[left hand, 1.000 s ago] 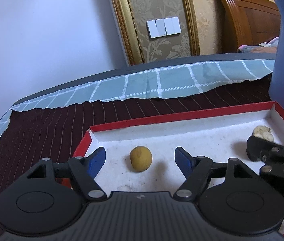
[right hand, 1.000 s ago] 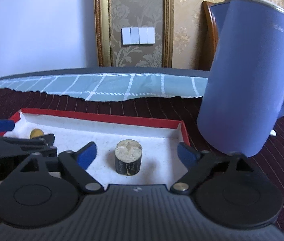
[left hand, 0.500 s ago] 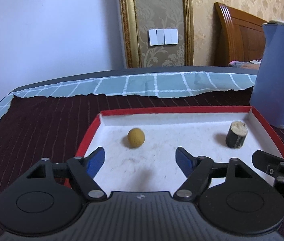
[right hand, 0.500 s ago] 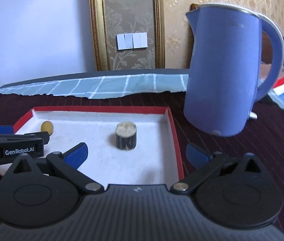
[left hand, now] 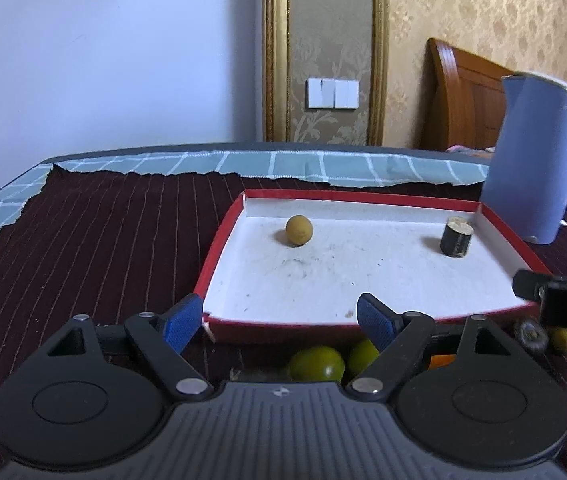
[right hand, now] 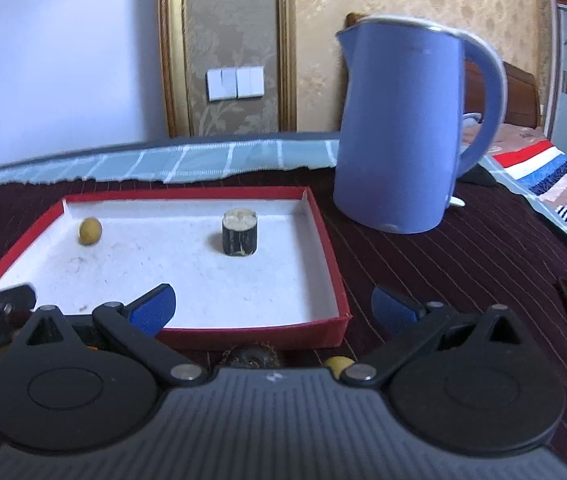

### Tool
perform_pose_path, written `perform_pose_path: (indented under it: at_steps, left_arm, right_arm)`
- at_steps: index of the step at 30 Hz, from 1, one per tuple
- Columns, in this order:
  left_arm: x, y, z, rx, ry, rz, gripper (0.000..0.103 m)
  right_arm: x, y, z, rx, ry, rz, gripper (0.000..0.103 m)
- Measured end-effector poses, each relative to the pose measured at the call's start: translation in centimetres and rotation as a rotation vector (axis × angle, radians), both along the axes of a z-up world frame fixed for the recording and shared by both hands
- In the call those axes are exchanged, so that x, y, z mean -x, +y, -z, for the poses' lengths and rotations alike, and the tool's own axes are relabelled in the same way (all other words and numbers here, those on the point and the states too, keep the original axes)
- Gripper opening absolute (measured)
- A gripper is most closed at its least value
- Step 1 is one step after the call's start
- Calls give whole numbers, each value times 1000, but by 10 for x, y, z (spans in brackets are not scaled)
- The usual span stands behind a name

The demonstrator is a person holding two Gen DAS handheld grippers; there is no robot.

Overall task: Organize fruits
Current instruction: 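Withdraw both tools from the tray back toward the remaining fruits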

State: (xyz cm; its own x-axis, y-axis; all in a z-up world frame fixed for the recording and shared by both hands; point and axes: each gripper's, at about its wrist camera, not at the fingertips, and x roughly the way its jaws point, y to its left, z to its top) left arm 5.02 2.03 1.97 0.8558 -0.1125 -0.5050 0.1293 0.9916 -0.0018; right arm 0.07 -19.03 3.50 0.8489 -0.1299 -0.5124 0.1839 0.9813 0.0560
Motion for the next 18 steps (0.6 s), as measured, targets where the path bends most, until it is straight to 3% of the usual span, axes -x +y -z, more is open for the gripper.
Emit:
perform_pose_path:
  at_steps: [5,9,18]
  left_arm:
    - [24,11,4,1,-41,54,85]
    - [45,13,10,-28,-75,94,85]
    - [64,11,27,-63,-44,156,85]
  right_arm:
    - [17,-7,1,-65,-32,-13,103]
    - [32,-15,9,-125,-22,-88,103]
    - [60,2,28,13,-10,-213,103]
